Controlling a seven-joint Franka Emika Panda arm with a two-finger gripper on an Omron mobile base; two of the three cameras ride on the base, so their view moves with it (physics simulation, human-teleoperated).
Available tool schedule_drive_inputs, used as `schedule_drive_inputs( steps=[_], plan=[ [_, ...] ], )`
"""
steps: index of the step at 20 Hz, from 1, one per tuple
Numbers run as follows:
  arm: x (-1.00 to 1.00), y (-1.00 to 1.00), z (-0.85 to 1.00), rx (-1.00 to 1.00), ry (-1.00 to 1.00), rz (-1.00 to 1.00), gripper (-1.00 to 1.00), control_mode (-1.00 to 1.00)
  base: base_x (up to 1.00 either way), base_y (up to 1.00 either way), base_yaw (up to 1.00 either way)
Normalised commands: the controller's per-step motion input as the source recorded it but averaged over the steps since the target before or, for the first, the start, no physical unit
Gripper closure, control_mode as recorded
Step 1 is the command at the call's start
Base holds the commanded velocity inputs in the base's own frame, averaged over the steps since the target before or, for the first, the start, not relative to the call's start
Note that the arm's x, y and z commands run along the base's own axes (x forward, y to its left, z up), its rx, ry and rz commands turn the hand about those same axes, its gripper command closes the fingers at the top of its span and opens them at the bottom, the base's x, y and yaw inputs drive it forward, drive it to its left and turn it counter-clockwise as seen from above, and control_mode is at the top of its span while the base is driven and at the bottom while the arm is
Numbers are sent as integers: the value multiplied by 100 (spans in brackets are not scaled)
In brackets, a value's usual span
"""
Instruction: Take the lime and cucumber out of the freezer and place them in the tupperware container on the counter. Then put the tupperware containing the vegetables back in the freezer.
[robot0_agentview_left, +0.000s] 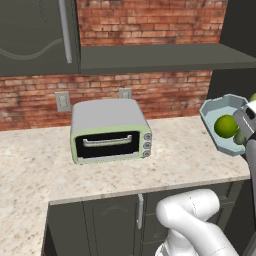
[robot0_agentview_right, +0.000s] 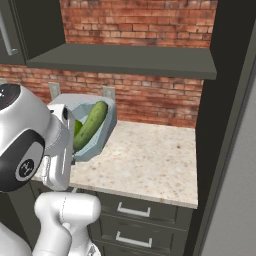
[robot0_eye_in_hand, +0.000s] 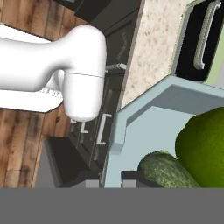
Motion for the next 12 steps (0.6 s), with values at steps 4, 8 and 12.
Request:
schedule_drive_inputs(
  steps=[4,8,12],
  plan=[
    [0,0,0,0,0,0,100,-100,0,0,0],
    [0,0,0,0,0,0,100,100,-22,0,-2],
    [0,0,0,0,0,0,100,100,-63,-9,-5]
  ],
)
